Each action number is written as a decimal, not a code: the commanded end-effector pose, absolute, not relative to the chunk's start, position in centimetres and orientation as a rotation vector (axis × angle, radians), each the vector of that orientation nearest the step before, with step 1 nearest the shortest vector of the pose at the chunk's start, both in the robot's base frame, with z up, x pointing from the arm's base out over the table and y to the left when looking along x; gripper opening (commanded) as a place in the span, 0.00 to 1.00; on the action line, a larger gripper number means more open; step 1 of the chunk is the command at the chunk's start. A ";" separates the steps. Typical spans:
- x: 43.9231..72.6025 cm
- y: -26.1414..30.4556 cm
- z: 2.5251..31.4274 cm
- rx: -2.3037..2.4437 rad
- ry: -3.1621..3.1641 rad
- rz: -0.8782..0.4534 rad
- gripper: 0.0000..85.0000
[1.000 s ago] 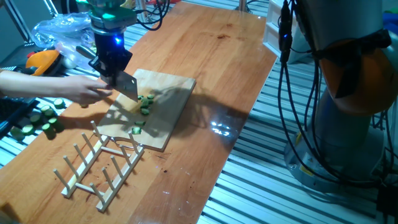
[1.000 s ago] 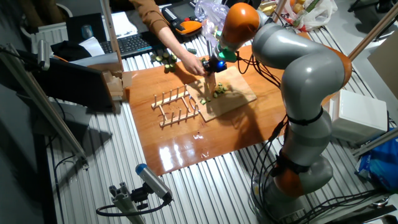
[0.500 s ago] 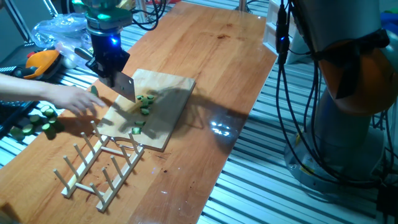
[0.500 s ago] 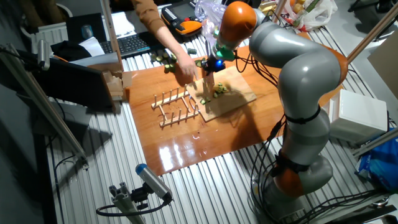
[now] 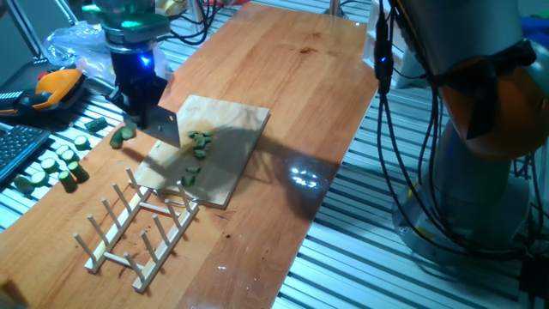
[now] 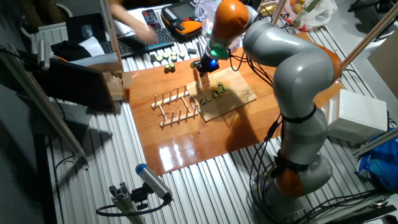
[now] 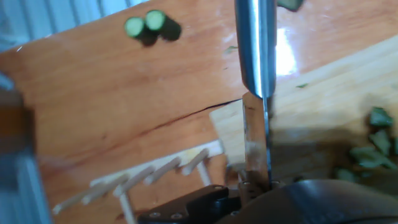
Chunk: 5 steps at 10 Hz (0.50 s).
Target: Chop the cucumber into shreds
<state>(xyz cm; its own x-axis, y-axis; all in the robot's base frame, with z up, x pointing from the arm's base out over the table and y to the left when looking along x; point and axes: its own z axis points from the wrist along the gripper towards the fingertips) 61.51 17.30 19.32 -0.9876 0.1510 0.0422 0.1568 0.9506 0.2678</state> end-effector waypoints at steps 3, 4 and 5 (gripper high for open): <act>58.6 21.3 19.2 -0.187 -3.112 -0.378 0.00; 57.9 22.3 18.9 -0.141 -3.114 -0.373 0.00; 57.4 23.0 18.6 -0.084 -3.122 -0.356 0.00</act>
